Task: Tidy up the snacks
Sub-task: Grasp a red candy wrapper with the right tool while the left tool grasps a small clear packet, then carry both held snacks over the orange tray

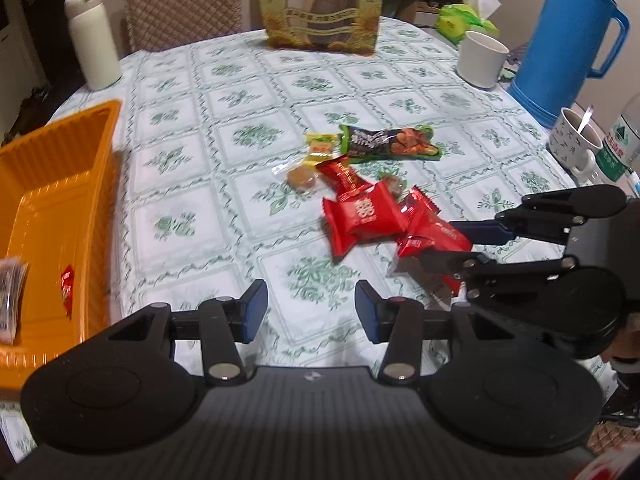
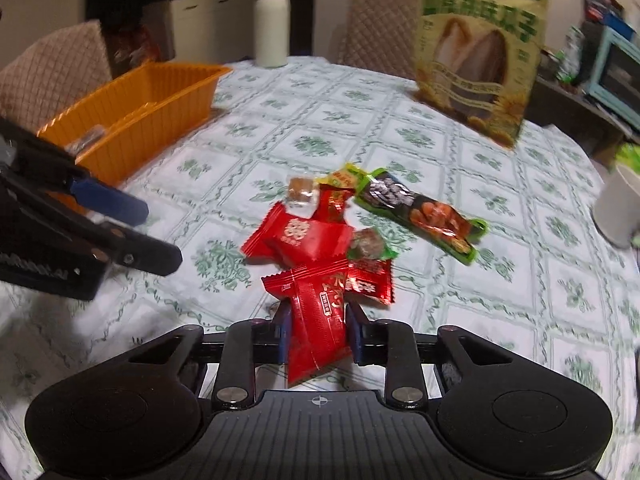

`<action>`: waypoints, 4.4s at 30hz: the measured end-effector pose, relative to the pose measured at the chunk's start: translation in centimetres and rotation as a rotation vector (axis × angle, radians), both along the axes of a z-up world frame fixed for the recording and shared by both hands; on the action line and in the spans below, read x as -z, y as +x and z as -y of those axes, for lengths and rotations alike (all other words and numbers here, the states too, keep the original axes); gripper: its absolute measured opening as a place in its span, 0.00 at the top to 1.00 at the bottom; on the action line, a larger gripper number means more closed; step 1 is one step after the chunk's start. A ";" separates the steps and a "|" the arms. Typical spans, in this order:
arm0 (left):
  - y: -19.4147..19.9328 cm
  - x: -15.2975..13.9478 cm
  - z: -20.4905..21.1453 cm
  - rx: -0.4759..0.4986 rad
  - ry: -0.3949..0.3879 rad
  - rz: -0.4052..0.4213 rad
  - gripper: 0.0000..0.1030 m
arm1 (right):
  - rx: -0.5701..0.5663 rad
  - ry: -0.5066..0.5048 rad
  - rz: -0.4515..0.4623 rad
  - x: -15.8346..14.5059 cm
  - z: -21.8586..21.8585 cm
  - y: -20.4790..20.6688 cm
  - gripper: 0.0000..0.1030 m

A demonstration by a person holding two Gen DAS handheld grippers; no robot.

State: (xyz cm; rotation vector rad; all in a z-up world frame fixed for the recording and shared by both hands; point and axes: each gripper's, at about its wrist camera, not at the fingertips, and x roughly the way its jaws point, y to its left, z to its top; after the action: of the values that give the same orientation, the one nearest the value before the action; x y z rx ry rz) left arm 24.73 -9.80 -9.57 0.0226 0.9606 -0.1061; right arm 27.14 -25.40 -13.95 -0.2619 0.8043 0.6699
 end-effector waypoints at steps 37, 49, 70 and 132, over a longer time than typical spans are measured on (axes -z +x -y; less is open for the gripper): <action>12.4 4.4 0.0 -0.031 0.019 0.012 0.78 | 0.516 0.185 -0.125 -2.0 11.8 3.1 0.72; 11.6 4.1 -0.2 0.009 0.017 0.016 0.82 | 0.525 0.176 -0.136 -1.7 12.0 3.2 0.72; 3.3 -2.0 -1.7 -0.041 -0.092 0.074 0.82 | 0.419 0.211 -0.103 -4.9 9.4 1.1 0.72; -7.1 -4.8 -26.9 -0.318 -0.087 0.095 0.82 | -0.050 0.182 -0.194 -5.4 -26.6 -1.9 0.72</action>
State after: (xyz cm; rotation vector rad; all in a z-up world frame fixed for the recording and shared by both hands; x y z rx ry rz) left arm 17.61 17.12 -4.72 -0.2035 0.8529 0.1456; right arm 25.23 1.20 -8.56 -0.0520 0.9179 0.8194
